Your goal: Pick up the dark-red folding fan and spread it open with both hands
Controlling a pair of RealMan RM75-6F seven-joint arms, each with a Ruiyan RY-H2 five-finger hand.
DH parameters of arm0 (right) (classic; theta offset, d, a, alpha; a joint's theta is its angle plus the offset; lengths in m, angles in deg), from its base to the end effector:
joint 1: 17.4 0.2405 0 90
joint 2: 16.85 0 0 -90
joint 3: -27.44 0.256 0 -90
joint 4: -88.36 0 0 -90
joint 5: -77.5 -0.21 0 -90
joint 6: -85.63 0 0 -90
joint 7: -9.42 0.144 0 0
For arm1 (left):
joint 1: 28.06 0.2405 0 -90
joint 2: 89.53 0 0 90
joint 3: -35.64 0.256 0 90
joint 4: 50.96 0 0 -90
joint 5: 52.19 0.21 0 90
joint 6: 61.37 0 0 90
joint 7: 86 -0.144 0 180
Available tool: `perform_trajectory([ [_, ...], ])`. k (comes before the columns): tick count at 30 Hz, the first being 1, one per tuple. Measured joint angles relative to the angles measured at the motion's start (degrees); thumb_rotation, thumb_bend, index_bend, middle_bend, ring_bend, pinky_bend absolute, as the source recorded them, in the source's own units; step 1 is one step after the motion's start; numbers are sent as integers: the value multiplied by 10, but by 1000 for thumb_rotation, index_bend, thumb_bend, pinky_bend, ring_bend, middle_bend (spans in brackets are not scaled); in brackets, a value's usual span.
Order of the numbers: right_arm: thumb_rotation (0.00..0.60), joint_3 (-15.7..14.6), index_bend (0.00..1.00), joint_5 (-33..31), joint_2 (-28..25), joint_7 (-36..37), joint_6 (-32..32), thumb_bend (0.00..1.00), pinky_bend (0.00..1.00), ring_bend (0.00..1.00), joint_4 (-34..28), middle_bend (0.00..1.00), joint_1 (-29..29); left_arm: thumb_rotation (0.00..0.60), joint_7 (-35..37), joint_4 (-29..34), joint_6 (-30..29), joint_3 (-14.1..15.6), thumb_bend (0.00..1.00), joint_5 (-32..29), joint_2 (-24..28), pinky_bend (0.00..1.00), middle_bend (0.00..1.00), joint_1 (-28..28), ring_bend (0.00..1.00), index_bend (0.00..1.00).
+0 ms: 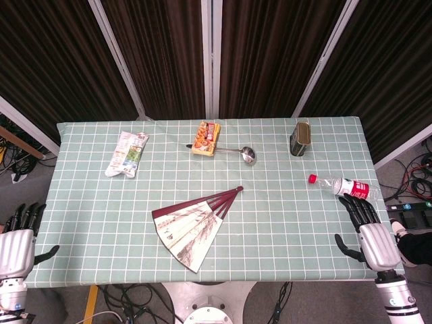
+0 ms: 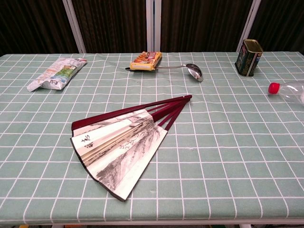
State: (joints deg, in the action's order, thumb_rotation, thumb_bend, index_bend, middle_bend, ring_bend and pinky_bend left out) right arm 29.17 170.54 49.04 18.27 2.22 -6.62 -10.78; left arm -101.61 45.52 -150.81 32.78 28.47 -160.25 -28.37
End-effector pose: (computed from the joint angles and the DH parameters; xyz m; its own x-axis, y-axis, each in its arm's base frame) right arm -0.2797 -0.1830 0.1326 0.1929 -0.0704 0.9787 -0.9713 -0.1550 0.1803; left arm -0.3080 0.1542 0.1310 0.4713 0.0011 0.8820 0.8710 0.1568 -0.4656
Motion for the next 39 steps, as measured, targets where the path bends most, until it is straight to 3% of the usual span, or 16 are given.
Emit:
perform_trajectory([
  [9, 600, -2, 10, 0, 1, -6, -22, 315, 0, 0, -3, 36, -10, 600, 8, -3, 1, -3, 0, 9, -1, 184, 117, -4, 62, 141],
  [15, 600, -1, 10, 0, 0, -6, -24, 315, 0, 0, -3, 36, -9, 600, 10, 22, 21, -11, 0, 48, 13, 184, 117, -38, 62, 141],
  [24, 600, 6, 10, 7, -13, -13, -16, 316, 0, 0, -10, 36, 5, 600, 51, 65, 169, -61, 0, 62, 44, 188, 117, -165, 62, 186],
  [29, 600, 7, 10, 6, -16, -15, -7, 316, 0, 0, -13, 35, 13, 600, 87, 69, 317, -94, 2, 10, 42, 231, 206, -263, 163, 263],
  [32, 600, 9, 10, 2, -19, -14, -4, 316, 0, 0, -14, 35, 15, 600, 97, 52, 402, -113, 22, -49, 22, 273, 223, -334, 174, 294],
  [39, 600, 9, 10, -8, -21, -10, -4, 316, 0, 0, -10, 35, 13, 600, 40, -18, 497, -121, 50, -224, -46, 341, 248, -448, 225, 293],
])
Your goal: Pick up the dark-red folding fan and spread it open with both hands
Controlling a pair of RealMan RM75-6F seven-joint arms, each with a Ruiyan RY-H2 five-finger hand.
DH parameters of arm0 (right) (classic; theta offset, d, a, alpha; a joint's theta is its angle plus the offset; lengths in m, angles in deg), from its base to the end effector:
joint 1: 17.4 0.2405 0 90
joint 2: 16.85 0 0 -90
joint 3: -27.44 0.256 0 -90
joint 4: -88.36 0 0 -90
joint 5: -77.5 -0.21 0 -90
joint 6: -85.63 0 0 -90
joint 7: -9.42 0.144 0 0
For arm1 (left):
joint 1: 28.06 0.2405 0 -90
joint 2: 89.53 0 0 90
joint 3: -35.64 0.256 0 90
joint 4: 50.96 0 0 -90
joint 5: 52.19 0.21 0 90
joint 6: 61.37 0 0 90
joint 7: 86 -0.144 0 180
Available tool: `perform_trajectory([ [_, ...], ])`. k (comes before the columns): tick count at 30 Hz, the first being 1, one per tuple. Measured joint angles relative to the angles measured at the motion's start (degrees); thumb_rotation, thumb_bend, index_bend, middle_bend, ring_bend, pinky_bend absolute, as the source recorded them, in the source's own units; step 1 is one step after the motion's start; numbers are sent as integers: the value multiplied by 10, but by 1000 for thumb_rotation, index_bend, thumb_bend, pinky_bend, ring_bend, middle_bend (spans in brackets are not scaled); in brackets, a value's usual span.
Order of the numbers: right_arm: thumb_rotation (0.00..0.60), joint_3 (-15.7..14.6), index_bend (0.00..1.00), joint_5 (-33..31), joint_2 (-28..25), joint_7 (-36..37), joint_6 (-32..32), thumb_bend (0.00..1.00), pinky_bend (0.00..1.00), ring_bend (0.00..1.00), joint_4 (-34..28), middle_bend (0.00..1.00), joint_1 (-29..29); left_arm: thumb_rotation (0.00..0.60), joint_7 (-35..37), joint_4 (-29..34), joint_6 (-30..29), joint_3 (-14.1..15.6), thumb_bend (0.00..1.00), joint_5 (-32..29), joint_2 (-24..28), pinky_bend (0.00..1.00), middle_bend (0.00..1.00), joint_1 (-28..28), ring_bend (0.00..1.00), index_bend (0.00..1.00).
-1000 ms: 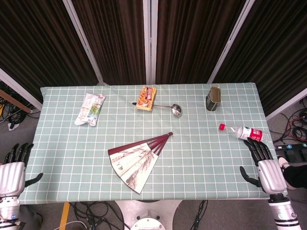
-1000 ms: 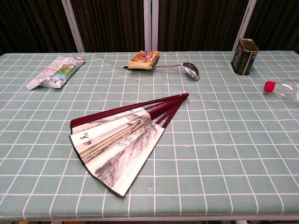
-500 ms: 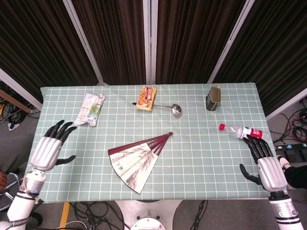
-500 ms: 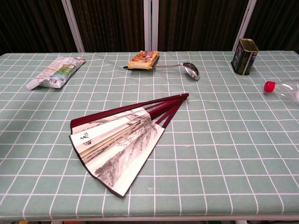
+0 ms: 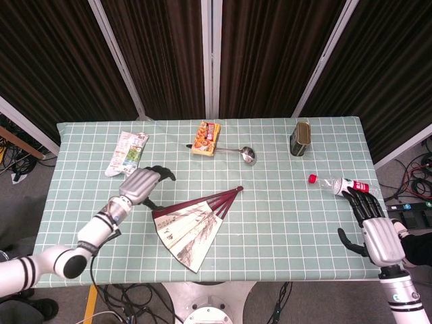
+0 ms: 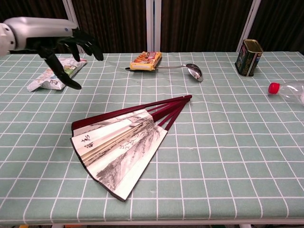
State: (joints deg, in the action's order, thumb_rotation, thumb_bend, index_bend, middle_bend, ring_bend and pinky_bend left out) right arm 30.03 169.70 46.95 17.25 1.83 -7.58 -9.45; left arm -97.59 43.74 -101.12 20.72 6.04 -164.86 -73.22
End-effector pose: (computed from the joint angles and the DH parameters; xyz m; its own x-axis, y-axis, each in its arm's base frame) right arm -0.2756 -0.1930 0.1460 0.2263 -0.0374 0.9733 -0.9615 -0.1686 0.2171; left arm -0.1292 0.3553 0.0279 0.3510 0.4483 0.8221 0.9103 -0.3692 -0.1873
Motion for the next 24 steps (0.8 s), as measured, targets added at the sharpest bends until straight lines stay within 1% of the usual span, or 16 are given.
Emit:
perform_trajectory([
  [1, 600, 0, 10, -2, 0, 0, 2, 316, 0, 0, 0, 35, 0, 600, -10, -9, 8, 1, 50, -33, -12, 349, 252, -17, 230, 292],
  [5, 600, 0, 10, -4, -4, 0, 2, 317, 0, 0, -2, 36, 0, 600, -53, -39, 28, 12, 50, -134, -49, 370, 260, -81, 251, 272],
  [7, 600, 0, 10, -5, -7, -2, 0, 317, 0, 0, -5, 36, -1, 600, -79, -54, 32, 22, 50, -179, -69, 405, 275, -114, 276, 269],
  [9, 600, 0, 10, -7, -11, -4, -2, 316, 0, 0, -7, 36, -3, 600, -93, -65, 33, 28, 53, -213, -84, 428, 283, -137, 292, 269],
  [13, 600, -1, 10, -13, -14, -5, -4, 317, 0, 0, -9, 36, -6, 600, -108, -90, 38, 39, 69, -284, -116, 428, 285, -182, 293, 255],
  [16, 600, -2, 10, -16, -13, -3, -3, 317, 0, 0, -9, 36, -8, 600, -118, -116, 41, 51, 91, -323, -137, 428, 285, -212, 293, 251],
  [20, 600, -1, 10, -18, -14, -3, -2, 317, 0, 0, -8, 36, -8, 600, -122, -150, 50, 63, 135, -368, -158, 428, 285, -236, 293, 251],
  [24, 600, 0, 10, -21, -15, -6, 2, 317, 0, 0, -9, 36, -6, 600, -118, -166, 67, 78, 197, -385, -166, 429, 289, -250, 299, 251],
])
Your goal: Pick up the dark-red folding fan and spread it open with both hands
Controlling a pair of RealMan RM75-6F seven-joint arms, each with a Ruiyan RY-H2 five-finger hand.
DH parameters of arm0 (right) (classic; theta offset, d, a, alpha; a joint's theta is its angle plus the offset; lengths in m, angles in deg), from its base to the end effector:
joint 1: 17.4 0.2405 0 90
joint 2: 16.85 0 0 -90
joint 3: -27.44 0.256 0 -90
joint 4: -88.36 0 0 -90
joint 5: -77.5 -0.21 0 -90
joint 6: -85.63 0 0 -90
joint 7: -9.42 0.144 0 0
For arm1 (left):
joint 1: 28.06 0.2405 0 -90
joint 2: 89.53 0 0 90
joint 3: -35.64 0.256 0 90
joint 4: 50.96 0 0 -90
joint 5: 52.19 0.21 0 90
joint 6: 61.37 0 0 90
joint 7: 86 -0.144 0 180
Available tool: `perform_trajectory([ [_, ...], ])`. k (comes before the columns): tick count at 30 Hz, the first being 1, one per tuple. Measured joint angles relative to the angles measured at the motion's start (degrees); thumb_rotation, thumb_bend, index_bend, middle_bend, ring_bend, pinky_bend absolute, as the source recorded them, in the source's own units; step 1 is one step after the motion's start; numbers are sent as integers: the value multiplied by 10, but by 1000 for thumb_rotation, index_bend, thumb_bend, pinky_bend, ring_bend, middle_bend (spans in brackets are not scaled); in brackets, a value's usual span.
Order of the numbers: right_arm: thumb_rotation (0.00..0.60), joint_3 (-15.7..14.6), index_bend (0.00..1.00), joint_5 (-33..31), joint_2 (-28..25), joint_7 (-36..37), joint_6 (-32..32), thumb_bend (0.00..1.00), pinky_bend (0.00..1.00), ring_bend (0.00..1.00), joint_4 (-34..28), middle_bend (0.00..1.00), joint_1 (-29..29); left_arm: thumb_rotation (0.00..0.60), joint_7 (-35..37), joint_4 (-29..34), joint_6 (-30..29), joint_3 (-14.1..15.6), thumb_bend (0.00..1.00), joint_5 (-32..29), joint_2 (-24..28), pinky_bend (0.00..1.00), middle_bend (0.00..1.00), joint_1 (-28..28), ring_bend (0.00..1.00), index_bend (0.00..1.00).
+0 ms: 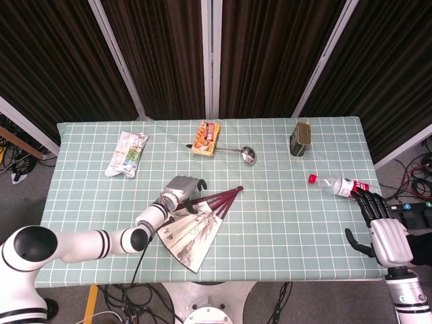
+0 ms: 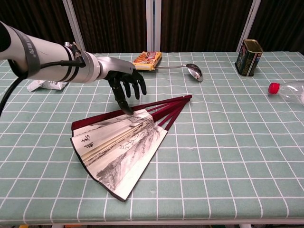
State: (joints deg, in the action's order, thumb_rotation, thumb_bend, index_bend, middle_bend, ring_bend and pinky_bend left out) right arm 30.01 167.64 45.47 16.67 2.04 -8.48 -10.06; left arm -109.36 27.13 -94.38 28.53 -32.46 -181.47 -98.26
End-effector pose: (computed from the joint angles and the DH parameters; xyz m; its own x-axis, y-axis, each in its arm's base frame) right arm -0.2817 -0.1906 0.1539 0.2416 -0.0372 0.9697 -0.9640 -0.1234 0.2355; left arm -0.0701 0.3850 -0.0755 0.3513 0.6555 0.6685 0.9356 -0.2720 -0.2250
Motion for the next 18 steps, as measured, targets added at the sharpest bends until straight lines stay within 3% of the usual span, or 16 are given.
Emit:
perform_trajectory([
  [18, 600, 5, 10, -15, 6, -2, 6, 317, 0, 0, 4, 36, 1, 600, 39, -51, 22, 24, 240, -6, -31, 458, 306, -22, 314, 252],
])
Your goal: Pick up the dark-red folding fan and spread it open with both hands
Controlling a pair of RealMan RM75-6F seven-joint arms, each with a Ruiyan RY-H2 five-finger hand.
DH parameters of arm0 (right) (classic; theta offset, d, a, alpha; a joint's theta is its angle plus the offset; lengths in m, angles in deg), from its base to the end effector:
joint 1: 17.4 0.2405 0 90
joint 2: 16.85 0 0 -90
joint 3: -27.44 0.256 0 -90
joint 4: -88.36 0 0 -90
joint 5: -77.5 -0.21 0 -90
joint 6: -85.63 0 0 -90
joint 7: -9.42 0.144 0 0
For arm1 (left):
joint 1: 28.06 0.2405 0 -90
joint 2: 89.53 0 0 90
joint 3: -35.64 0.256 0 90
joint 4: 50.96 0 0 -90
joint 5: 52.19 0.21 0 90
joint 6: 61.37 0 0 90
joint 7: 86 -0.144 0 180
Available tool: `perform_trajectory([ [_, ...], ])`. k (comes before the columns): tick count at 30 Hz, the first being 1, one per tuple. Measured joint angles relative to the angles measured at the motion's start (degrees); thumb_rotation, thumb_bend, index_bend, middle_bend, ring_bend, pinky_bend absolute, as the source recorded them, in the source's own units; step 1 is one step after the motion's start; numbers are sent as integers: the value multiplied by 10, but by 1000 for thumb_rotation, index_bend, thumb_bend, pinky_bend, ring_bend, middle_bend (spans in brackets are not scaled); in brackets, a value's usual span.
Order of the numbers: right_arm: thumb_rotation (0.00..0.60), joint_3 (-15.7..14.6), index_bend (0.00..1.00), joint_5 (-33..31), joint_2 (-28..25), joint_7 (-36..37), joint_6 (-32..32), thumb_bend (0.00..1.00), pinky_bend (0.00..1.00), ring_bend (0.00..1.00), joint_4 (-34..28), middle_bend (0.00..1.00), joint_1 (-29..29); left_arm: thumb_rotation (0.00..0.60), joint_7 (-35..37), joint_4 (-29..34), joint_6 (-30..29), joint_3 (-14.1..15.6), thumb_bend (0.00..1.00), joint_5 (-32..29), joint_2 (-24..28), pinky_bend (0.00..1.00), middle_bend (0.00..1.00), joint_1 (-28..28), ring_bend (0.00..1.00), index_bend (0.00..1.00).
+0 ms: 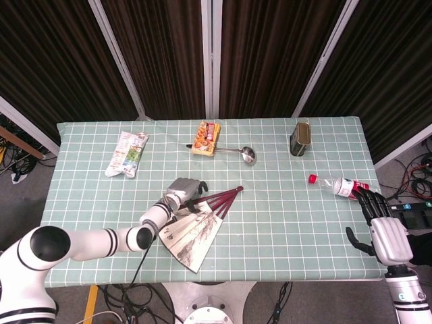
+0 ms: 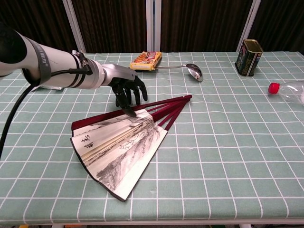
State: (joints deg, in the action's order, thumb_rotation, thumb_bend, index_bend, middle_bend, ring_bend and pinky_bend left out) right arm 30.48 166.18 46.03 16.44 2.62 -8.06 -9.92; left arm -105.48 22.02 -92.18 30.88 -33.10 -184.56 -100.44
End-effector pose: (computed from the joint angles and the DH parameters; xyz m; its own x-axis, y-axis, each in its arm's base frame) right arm -0.2850 -0.1934 0.1526 0.2402 -0.0356 0.9701 -0.9665 -0.1013 0.2356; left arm -0.0724 0.3891 -0.0908 0.3340 0.6784 0.6543 0.9424 -0.2515 -0.2203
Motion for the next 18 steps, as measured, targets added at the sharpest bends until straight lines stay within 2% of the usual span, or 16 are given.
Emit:
perform_trajectory([
  [6, 600, 1, 10, -3, 4, 1, 0, 317, 0, 0, 5, 36, -1, 600, 7, -16, 8, 9, 260, 1, -14, 464, 333, -8, 349, 270],
  [14, 600, 3, 10, -8, 6, 3, 1, 317, 0, 0, 9, 36, -1, 600, 14, -25, 3, 17, 280, 9, -24, 571, 432, -11, 442, 395],
  [18, 600, 3, 10, -9, 6, 4, -1, 316, 0, 0, 10, 36, -2, 600, 17, -26, 2, 20, 284, 14, -25, 592, 452, -10, 461, 416],
])
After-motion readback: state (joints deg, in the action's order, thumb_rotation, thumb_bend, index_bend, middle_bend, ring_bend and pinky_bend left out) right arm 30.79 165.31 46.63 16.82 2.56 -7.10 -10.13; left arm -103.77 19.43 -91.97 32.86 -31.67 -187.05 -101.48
